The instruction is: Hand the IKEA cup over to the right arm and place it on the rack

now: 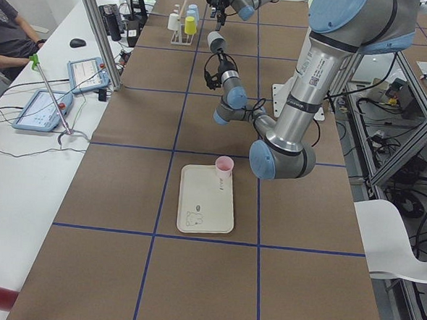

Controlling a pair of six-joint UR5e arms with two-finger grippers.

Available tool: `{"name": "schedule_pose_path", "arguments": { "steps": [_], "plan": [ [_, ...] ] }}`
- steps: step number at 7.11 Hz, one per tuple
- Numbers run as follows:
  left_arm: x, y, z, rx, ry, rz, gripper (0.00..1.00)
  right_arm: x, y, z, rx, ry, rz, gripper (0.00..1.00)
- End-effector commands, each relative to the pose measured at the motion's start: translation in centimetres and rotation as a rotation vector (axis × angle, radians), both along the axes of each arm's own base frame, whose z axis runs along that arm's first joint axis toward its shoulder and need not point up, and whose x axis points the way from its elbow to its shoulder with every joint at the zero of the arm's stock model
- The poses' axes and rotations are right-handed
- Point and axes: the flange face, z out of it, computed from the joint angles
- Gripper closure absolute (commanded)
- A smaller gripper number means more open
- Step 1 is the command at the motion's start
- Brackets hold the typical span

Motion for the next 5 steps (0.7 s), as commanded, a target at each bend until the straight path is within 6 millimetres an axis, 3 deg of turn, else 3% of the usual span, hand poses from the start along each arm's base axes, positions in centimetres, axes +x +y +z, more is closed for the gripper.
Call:
{"name": "schedule_pose_path", "arguments": {
  "steps": [1, 5],
  "plan": [
    [1.5, 1.8, -1.4, -0.012, 0.081, 0.015, 1.0, -0.6, 0.3, -0.2, -0.027, -0.069, -0.002, 0.02],
    [2.6, 2.7, -3.2, 0.001, 0.11, 0.037, 1.0, -1.6, 1.2, -0.8, -0.025, -0.085, -0.029, 0.02]
  ]
}}
